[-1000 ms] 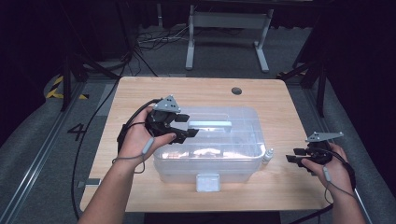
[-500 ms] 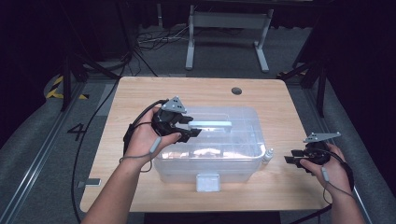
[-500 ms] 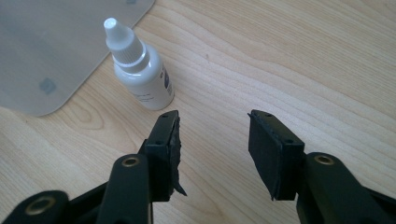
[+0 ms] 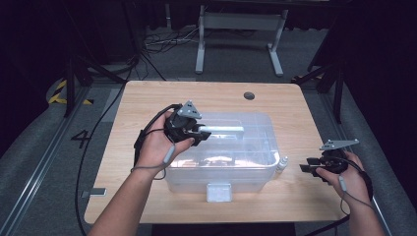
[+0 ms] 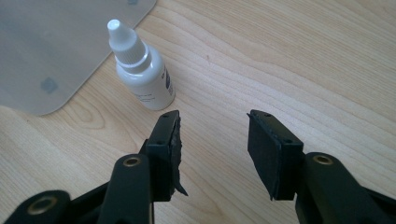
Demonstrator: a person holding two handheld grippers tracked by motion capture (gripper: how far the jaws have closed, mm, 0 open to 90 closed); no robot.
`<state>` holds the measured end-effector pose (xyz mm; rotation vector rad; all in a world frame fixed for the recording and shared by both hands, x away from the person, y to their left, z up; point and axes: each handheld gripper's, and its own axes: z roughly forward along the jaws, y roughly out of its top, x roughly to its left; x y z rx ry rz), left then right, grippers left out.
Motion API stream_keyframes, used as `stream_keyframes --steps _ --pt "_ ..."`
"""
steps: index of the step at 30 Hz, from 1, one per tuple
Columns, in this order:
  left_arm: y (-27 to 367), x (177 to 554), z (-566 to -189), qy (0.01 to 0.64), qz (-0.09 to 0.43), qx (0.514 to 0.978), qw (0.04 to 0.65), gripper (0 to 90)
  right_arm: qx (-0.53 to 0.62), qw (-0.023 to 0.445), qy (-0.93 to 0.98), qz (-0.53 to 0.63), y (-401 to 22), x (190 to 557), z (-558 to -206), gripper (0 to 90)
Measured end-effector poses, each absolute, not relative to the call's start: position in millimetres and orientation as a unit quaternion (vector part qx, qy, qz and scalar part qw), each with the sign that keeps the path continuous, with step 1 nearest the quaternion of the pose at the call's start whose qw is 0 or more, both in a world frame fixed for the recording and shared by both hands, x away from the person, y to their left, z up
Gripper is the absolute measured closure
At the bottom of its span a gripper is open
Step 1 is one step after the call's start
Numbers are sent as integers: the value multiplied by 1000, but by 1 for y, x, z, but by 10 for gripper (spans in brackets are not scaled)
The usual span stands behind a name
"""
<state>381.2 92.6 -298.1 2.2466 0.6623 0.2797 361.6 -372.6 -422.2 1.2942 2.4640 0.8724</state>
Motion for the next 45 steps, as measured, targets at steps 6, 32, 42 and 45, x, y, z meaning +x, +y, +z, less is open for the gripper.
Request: stream_keyframes --steps 6,32,42,45 --pt "91 384 -295 262 101 885 372 704 439 115 840 298 -372 361 -422 548" --pt "92 413 -274 288 77 881 368 708 385 113 840 365 -350 339 -387 592" --pt "89 424 -266 300 66 884 353 710 335 105 834 425 -334 321 -363 867" --pt "89 427 -265 302 65 885 349 710 319 99 832 444 -328 317 -360 900"
